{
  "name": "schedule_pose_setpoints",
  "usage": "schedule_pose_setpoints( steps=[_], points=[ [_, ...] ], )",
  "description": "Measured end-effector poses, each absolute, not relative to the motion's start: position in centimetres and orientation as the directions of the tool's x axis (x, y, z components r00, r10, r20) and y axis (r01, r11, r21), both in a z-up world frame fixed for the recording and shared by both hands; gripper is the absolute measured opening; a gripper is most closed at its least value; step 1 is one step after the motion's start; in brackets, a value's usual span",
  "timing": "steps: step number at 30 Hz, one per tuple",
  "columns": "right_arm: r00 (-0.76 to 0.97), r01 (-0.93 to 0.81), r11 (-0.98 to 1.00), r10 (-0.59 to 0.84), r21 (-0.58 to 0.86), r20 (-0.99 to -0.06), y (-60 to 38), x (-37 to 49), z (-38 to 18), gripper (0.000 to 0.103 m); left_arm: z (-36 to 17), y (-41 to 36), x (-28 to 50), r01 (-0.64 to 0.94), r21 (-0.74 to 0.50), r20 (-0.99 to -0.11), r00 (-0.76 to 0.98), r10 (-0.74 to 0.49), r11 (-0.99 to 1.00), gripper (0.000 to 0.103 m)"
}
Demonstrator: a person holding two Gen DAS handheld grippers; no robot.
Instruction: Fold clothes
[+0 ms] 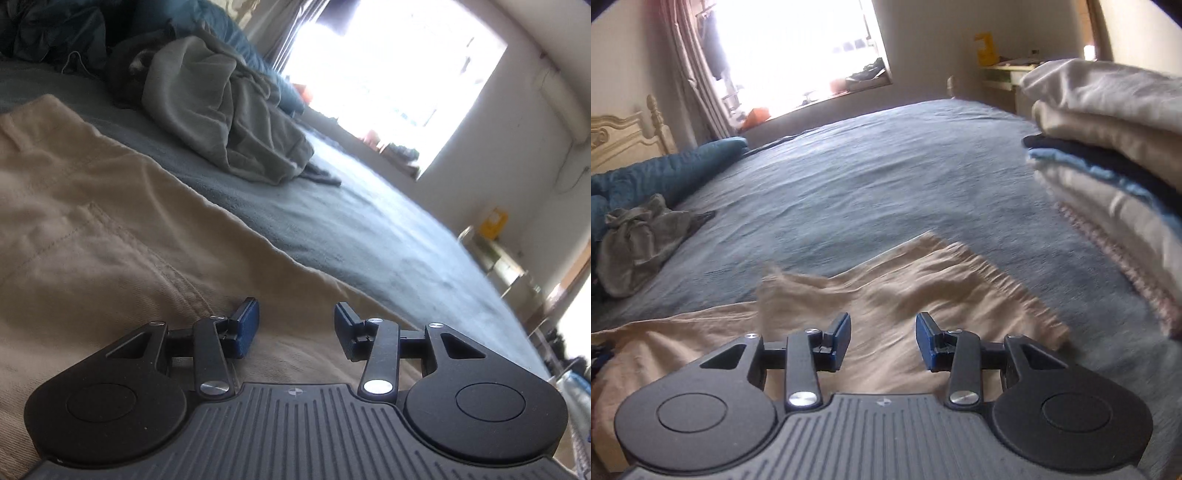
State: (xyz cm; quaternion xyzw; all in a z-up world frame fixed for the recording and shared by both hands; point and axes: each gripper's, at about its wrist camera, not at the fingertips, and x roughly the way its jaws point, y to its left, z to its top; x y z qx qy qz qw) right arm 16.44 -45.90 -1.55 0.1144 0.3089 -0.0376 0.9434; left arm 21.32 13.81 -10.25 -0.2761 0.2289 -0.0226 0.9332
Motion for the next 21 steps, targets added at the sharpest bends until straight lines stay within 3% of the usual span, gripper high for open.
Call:
schedule_pose_setpoints(
  steps=[4, 5, 10, 18, 21],
  points=[
    [0.817, 0.194, 0.975, -0.098, 0.111, -0.568, -48.4, 18.4, -2.7, 0.046, -10.4, 13.8, 21.1, -0.077, -0.529, -0.402, 0.900, -0.170, 0.845, 0.045],
    [0.819, 0.183, 0.976, -0.085, 0.118, -0.567, -49.2, 18.9, -3.0, 0.052, -10.4, 13.7, 21.1, -0.076, -0.526, -0.402, 0.900, -0.170, 0.847, 0.045],
    [0.822, 0.109, 0.982, -0.002, 0.154, -0.570, -52.3, 23.0, -3.6, 0.053, -10.5, 13.7, 21.0, -0.064, -0.530, -0.388, 0.905, -0.175, 0.845, 0.046],
    [0.673, 0.001, 0.965, 0.194, 0.263, -0.714, -53.0, 32.7, -5.5, 0.053, -10.8, 13.9, 21.0, -0.053, -0.546, -0.366, 0.913, -0.181, 0.836, 0.046],
    [0.623, -0.011, 0.985, 0.140, 0.170, -0.770, -51.7, 34.0, -6.7, 0.040, -10.9, 14.0, 21.0, -0.046, -0.555, -0.355, 0.916, -0.186, 0.830, 0.046]
  ],
)
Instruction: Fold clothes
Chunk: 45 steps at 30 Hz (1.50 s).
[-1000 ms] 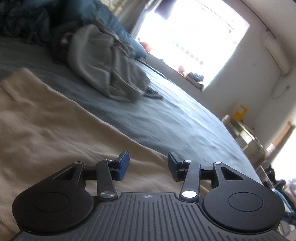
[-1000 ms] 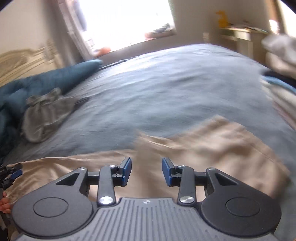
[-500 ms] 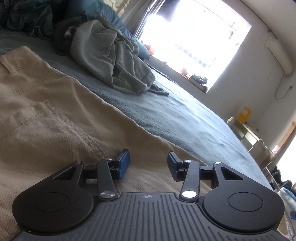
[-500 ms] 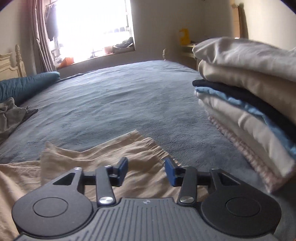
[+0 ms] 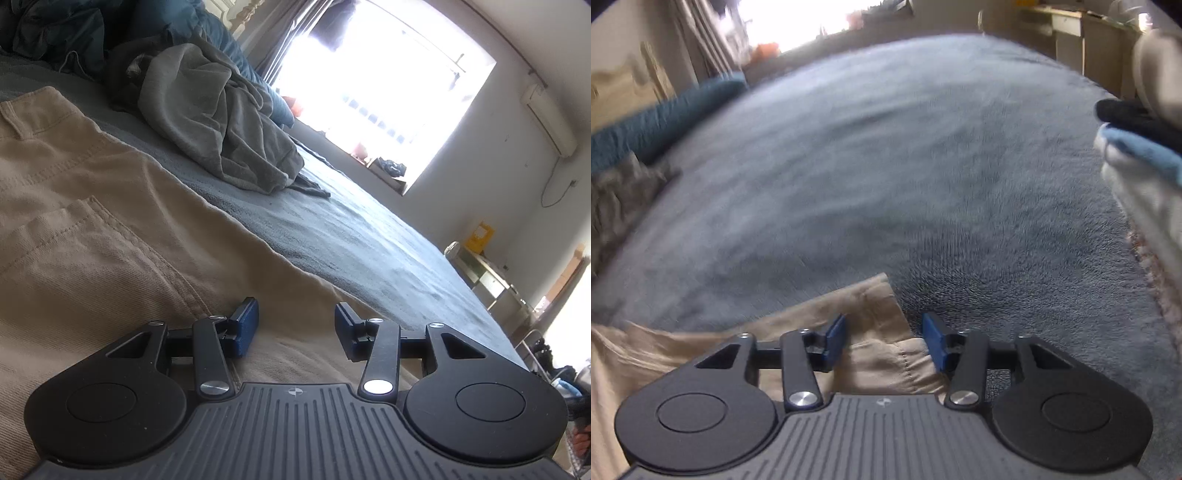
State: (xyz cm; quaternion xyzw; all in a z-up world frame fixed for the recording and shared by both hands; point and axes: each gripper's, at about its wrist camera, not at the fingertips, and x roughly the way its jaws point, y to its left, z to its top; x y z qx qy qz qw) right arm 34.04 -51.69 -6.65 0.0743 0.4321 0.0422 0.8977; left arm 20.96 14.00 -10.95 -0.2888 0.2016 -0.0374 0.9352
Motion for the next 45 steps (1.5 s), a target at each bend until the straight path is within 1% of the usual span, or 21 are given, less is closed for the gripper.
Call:
schedule_pose_setpoints(
  steps=[1, 3, 9, 13, 15, 16, 18, 19, 24, 26, 28, 29, 30, 32, 34, 36, 37, 39, 41, 44, 45],
  points=[
    [0.629, -0.011, 0.990, 0.118, 0.143, -0.768, -51.2, 33.8, -6.4, 0.023, -11.0, 14.0, 20.9, -0.044, -0.559, -0.352, 0.917, -0.189, 0.828, 0.046],
    [0.643, 0.000, 0.995, 0.073, 0.096, -0.762, -50.4, 33.1, -5.7, 0.008, -11.0, 14.1, 20.9, -0.041, -0.564, -0.347, 0.918, -0.192, 0.825, 0.046],
    [0.716, 0.071, 0.983, -0.168, -0.169, -0.677, -49.1, 31.2, -3.4, 0.008, -11.0, 14.3, 20.7, -0.035, -0.573, -0.339, 0.920, -0.197, 0.819, 0.046],
    [0.661, 0.139, 0.966, -0.254, -0.218, -0.706, -50.8, 32.1, -5.2, 0.007, -11.0, 14.2, 20.7, -0.034, -0.574, -0.337, 0.921, -0.198, 0.818, 0.047],
    [0.629, 0.165, 0.954, -0.299, -0.252, -0.718, -51.2, 32.6, -6.7, 0.004, -11.1, 14.2, 20.7, -0.034, -0.575, -0.336, 0.921, -0.198, 0.817, 0.047],
    [0.613, 0.192, 0.933, -0.357, -0.306, -0.705, -51.4, 32.7, -7.3, 0.000, -11.1, 14.2, 20.7, -0.034, -0.576, -0.336, 0.921, -0.199, 0.817, 0.047],
    [0.568, 0.248, 0.877, -0.476, -0.412, -0.671, -52.2, 32.9, -8.4, 0.000, -11.1, 14.3, 20.7, -0.033, -0.577, -0.336, 0.921, -0.200, 0.816, 0.047],
    [0.553, 0.282, 0.870, -0.493, -0.406, -0.672, -53.2, 32.7, -8.6, 0.000, -11.1, 14.3, 20.7, -0.033, -0.577, -0.335, 0.921, -0.201, 0.816, 0.047],
    [0.644, 0.324, 0.911, -0.411, -0.256, -0.645, -54.3, 29.1, -6.2, 0.002, -11.1, 14.3, 20.8, -0.030, -0.576, -0.333, 0.921, -0.201, 0.817, 0.047],
    [0.696, 0.307, 0.929, -0.366, -0.206, -0.618, -53.5, 27.4, -4.8, 0.004, -11.2, 14.3, 20.7, -0.029, -0.578, -0.331, 0.922, -0.202, 0.816, 0.047],
    [0.751, 0.235, 0.960, -0.277, -0.150, -0.599, -51.9, 26.2, -3.4, 0.008, -11.2, 14.3, 20.7, -0.028, -0.580, -0.328, 0.923, -0.202, 0.814, 0.047],
    [0.776, 0.179, 0.975, -0.221, -0.130, -0.591, -50.8, 25.6, -2.7, 0.017, -11.2, 14.4, 20.6, -0.027, -0.582, -0.326, 0.923, -0.203, 0.813, 0.047],
    [0.795, 0.118, 0.984, -0.173, -0.131, -0.581, -49.5, 25.1, -2.2, 0.021, -11.3, 14.4, 20.6, -0.025, -0.584, -0.323, 0.924, -0.204, 0.811, 0.047],
    [0.822, 0.011, 0.987, -0.100, -0.160, -0.560, -46.9, 24.2, -1.3, 0.033, -11.3, 14.5, 20.6, -0.022, -0.589, -0.318, 0.925, -0.206, 0.807, 0.047],
    [0.837, -0.030, 0.983, -0.075, -0.182, -0.542, -45.0, 23.1, -0.7, 0.037, -11.3, 14.6, 20.6, -0.021, -0.592, -0.315, 0.926, -0.208, 0.805, 0.047],
    [0.843, -0.009, 0.988, -0.074, -0.152, -0.532, -44.5, 21.6, -0.2, 0.039, -11.3, 14.6, 20.6, -0.020, -0.593, -0.314, 0.926, -0.209, 0.805, 0.047],
    [0.842, 0.016, 0.994, -0.072, -0.108, -0.535, -44.9, 20.7, -0.1, 0.041, -11.3, 14.7, 20.7, -0.019, -0.594, -0.313, 0.926, -0.210, 0.804, 0.047],
    [0.830, 0.119, 0.993, -0.090, 0.017, -0.551, -46.7, 18.1, -0.4, 0.045, -11.3, 14.8, 20.7, -0.016, -0.597, -0.310, 0.927, -0.213, 0.802, 0.047],
    [0.812, 0.250, 0.953, -0.109, 0.174, -0.573, -49.5, 15.1, -1.5, 0.052, -11.3, 14.8, 20.7, -0.016, -0.596, -0.311, 0.926, -0.213, 0.803, 0.047],
    [0.801, 0.412, 0.808, -0.101, 0.421, -0.590, -54.6, 12.1, -4.2, 0.053, -11.2, 14.6, 20.8, -0.019, -0.590, -0.317, 0.925, -0.210, 0.807, 0.047],
    [0.801, 0.450, 0.748, -0.096, 0.488, -0.591, -56.1, 11.6, -5.2, 0.054, -11.2, 14.6, 20.7, -0.019, -0.590, -0.317, 0.925, -0.210, 0.807, 0.047]
  ],
)
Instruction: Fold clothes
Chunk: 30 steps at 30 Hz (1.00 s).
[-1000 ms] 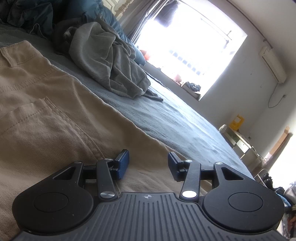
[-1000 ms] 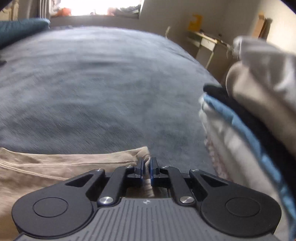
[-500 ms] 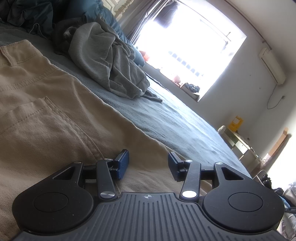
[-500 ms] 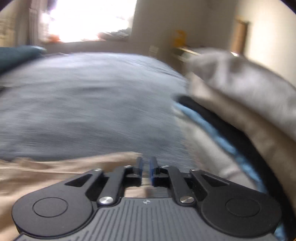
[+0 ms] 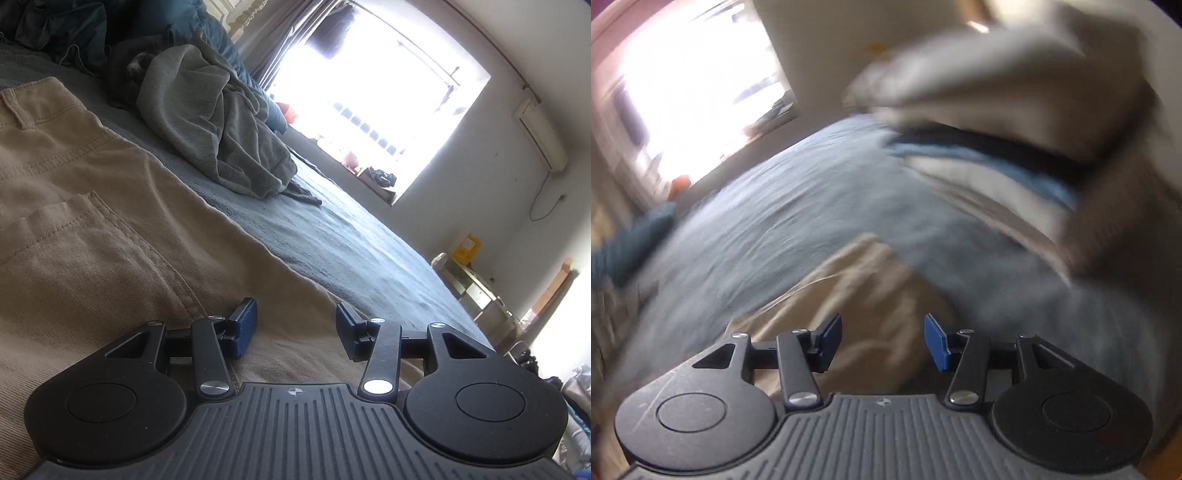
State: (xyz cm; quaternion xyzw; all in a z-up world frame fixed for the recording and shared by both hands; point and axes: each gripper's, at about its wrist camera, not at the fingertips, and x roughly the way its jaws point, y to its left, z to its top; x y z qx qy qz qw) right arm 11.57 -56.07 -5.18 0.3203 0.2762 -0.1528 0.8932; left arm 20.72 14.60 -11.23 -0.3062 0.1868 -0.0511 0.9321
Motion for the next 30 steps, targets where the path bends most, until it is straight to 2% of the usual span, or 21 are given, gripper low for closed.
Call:
schedule_pose_setpoints(
  steps=[3, 6, 8, 9, 10, 11, 13, 19, 23, 27, 30],
  points=[
    [0.830, 0.461, 0.583, -0.018, 0.668, -0.557, -59.3, 11.2, -8.5, 0.055, -11.4, 14.7, 20.6, -0.014, -0.600, -0.306, 0.928, -0.213, 0.800, 0.047],
    [0.862, 0.434, 0.483, 0.022, 0.760, -0.506, -60.5, 11.9, -10.9, 0.054, -11.5, 14.9, 20.5, -0.008, -0.611, -0.294, 0.931, -0.218, 0.792, 0.047],
    [0.882, 0.408, 0.457, 0.029, 0.791, -0.471, -60.7, 12.3, -11.7, 0.045, -11.5, 15.0, 20.5, -0.008, -0.612, -0.292, 0.931, -0.217, 0.791, 0.047],
    [0.888, 0.397, 0.465, 0.022, 0.791, -0.459, -60.5, 12.4, -11.7, 0.040, -11.5, 15.0, 20.5, -0.008, -0.612, -0.293, 0.931, -0.217, 0.791, 0.047],
    [0.896, 0.387, 0.482, 0.008, 0.786, -0.445, -60.3, 12.3, -11.5, 0.023, -11.5, 14.9, 20.5, -0.009, -0.611, -0.293, 0.931, -0.216, 0.792, 0.047],
    [0.902, 0.378, 0.505, -0.013, 0.776, -0.432, -60.0, 12.0, -11.1, 0.014, -11.5, 14.9, 20.5, -0.009, -0.611, -0.293, 0.931, -0.216, 0.792, 0.047],
    [0.914, 0.361, 0.555, -0.050, 0.750, -0.402, -59.3, 11.6, -10.2, 0.006, -11.5, 15.0, 20.5, -0.008, -0.612, -0.292, 0.932, -0.217, 0.791, 0.047],
    [0.955, 0.269, 0.722, -0.113, 0.638, -0.275, -55.3, 11.2, -5.2, 0.006, -11.6, 15.1, 20.4, 0.001, -0.621, -0.279, 0.934, -0.223, 0.784, 0.047],
    [0.985, 0.066, 0.815, 0.038, 0.576, -0.167, -49.3, 12.8, -0.5, 0.006, -11.8, 15.3, 20.1, 0.011, -0.635, -0.263, 0.937, -0.229, 0.773, 0.047],
    [0.938, -0.245, 0.836, 0.333, 0.490, -0.099, -38.2, 13.3, 2.3, 0.006, -11.8, 15.3, 20.0, 0.016, -0.642, -0.253, 0.939, -0.232, 0.767, 0.047],
    [0.833, -0.450, 0.767, 0.545, 0.457, -0.095, -29.5, 13.4, 2.0, 0.006, -11.8, 15.3, 20.0, 0.017, -0.643, -0.251, 0.940, -0.232, 0.766, 0.047]
  ],
)
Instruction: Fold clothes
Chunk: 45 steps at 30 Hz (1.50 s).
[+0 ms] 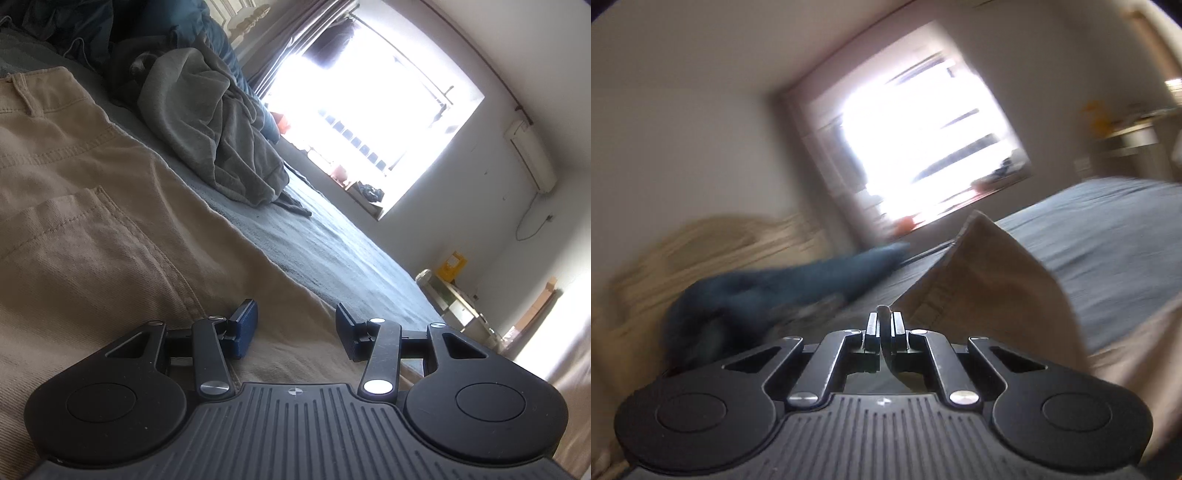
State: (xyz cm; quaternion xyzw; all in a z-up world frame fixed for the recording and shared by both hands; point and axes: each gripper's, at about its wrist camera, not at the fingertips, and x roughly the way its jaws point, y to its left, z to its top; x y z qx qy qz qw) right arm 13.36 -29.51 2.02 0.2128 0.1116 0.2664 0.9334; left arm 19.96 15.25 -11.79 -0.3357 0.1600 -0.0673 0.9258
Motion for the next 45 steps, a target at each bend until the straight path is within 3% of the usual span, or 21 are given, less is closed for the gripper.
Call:
schedule_pose_setpoints(
  steps=[3, 5, 10, 12, 15, 17, 20, 26, 30, 37, 42, 45],
  points=[
    [0.692, -0.553, 0.667, 0.702, 0.499, -0.172, -22.7, 14.1, 0.1, 0.009, -11.8, 15.2, 20.0, 0.015, -0.641, -0.254, 0.939, -0.230, 0.767, 0.047],
    [0.634, -0.555, 0.635, 0.741, 0.537, -0.220, -21.1, 14.6, -1.4, 0.024, -11.8, 15.2, 20.0, 0.014, -0.639, -0.256, 0.939, -0.230, 0.769, 0.047],
    [0.720, -0.469, 0.657, 0.671, 0.591, -0.175, -27.8, 13.4, -2.3, 0.038, -11.8, 15.3, 20.0, 0.015, -0.639, -0.255, 0.939, -0.231, 0.769, 0.047],
    [0.802, -0.358, 0.690, 0.572, 0.629, -0.172, -33.4, 13.3, -2.5, 0.038, -11.8, 15.3, 20.0, 0.017, -0.641, -0.252, 0.940, -0.232, 0.767, 0.047],
    [0.907, -0.071, 0.722, 0.334, 0.688, -0.256, -41.9, 12.7, -4.6, 0.041, -11.9, 15.3, 19.9, 0.019, -0.643, -0.248, 0.941, -0.232, 0.766, 0.047],
    [0.915, 0.130, 0.642, 0.215, 0.755, -0.341, -47.2, 12.6, -7.2, 0.041, -11.9, 15.3, 19.9, 0.019, -0.643, -0.247, 0.941, -0.231, 0.766, 0.047],
    [0.896, 0.321, 0.415, 0.159, 0.852, -0.415, -52.7, 13.0, -11.6, 0.041, -11.9, 15.3, 19.9, 0.017, -0.641, -0.249, 0.941, -0.229, 0.767, 0.047],
    [0.942, 0.218, 0.192, 0.214, 0.957, -0.257, -55.0, 16.1, -14.2, 0.039, -11.9, 15.2, 20.0, 0.013, -0.635, -0.256, 0.940, -0.225, 0.773, 0.047],
    [0.962, 0.139, 0.207, 0.202, 0.968, -0.181, -55.3, 18.0, -12.6, 0.041, -11.9, 15.2, 20.0, 0.014, -0.636, -0.253, 0.941, -0.226, 0.771, 0.047],
    [0.953, 0.006, 0.632, 0.232, 0.775, -0.196, -51.2, 21.6, -4.9, 0.041, -11.9, 15.3, 19.9, 0.019, -0.643, -0.245, 0.942, -0.229, 0.766, 0.047],
    [0.973, 0.082, 0.598, 0.126, 0.797, -0.194, -52.9, 16.8, -4.9, 0.041, -12.0, 15.4, 19.8, 0.024, -0.648, -0.238, 0.943, -0.233, 0.761, 0.047],
    [0.963, 0.208, 0.540, 0.031, 0.816, -0.266, -54.6, 14.0, -7.0, 0.041, -12.0, 15.5, 19.8, 0.029, -0.653, -0.231, 0.944, -0.236, 0.757, 0.047]
  ],
)
